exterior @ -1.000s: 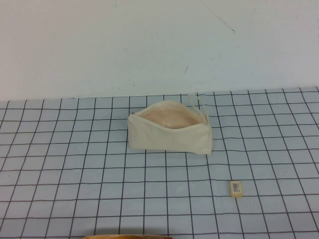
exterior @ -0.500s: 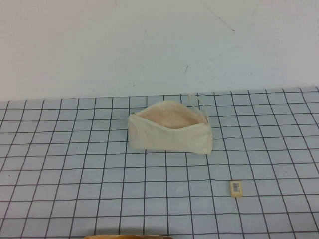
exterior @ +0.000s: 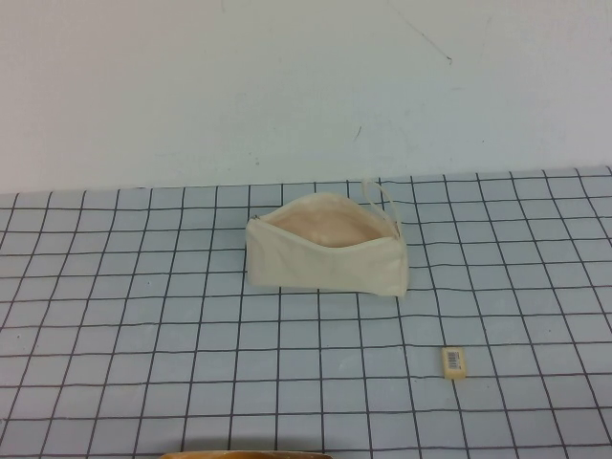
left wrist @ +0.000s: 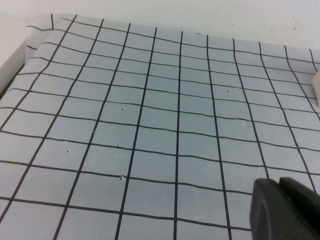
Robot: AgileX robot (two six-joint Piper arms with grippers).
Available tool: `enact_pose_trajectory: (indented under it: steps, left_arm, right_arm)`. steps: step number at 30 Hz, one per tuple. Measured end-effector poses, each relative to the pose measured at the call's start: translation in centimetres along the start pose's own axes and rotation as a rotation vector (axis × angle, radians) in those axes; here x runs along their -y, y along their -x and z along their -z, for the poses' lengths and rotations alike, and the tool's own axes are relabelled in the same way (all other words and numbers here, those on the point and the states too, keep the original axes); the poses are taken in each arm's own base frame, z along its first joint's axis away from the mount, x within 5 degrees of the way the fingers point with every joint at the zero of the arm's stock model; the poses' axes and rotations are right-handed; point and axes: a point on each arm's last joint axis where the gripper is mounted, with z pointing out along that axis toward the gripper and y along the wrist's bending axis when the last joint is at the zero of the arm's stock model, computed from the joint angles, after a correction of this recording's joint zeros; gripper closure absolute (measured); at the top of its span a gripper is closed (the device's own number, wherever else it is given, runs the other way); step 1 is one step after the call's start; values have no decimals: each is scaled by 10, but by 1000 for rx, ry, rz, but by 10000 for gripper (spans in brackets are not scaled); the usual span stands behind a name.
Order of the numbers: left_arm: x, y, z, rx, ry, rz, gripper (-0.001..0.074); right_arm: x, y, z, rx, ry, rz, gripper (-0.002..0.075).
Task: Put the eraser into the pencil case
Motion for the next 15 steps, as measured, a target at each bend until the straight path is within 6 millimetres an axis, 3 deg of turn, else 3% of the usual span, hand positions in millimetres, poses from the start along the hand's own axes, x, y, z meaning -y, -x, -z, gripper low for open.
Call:
enact_pose_trajectory:
  steps: [6,11,15]
  left_arm:
    - [0,0,0,0,0,0,736]
    - [0,0,0,0,0,0,736]
    - [0,0,0,0,0,0,736]
  right_arm:
    - [-40,51,7,-13,84,406,729]
    - [-67,95,-12,-318,124,651,729]
    - [-78,135,-41,-553,143,741,729]
